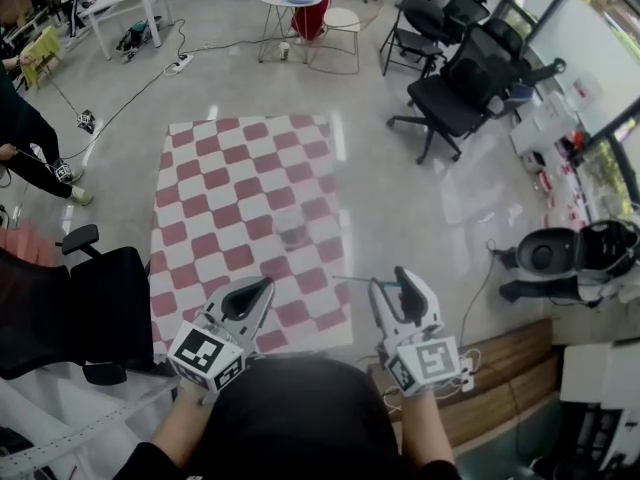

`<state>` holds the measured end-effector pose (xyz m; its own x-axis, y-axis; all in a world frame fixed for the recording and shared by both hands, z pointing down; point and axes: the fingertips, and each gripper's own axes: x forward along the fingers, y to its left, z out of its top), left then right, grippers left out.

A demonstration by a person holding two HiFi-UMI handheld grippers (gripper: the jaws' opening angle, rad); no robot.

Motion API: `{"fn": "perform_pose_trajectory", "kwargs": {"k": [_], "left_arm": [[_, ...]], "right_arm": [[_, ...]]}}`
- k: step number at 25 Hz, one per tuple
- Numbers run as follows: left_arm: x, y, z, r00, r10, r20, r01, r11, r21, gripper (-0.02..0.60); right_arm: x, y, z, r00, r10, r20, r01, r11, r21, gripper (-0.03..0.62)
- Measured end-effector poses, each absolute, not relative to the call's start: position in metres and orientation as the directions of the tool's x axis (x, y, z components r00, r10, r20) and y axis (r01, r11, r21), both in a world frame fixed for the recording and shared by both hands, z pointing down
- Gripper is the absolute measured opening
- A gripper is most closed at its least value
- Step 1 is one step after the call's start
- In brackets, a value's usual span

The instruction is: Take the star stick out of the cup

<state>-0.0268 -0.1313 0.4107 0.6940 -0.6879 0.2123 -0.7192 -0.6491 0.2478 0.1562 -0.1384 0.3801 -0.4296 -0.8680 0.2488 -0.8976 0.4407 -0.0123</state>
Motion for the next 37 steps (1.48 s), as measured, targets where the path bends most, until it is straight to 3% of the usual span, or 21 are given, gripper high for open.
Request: {"fn": "perform_pose_trajectory", "kwargs": {"k": [37], "left_arm": [[-0.029,-0.131,0.412,0.676,-0.697,0.237,-0.737,-0.634,0.235,0.040]], "right_arm": [[0.144,-0.137,0.396,-0.469,-0.839,0.277,-0.876,0.482,-0.021,0.181]]}}
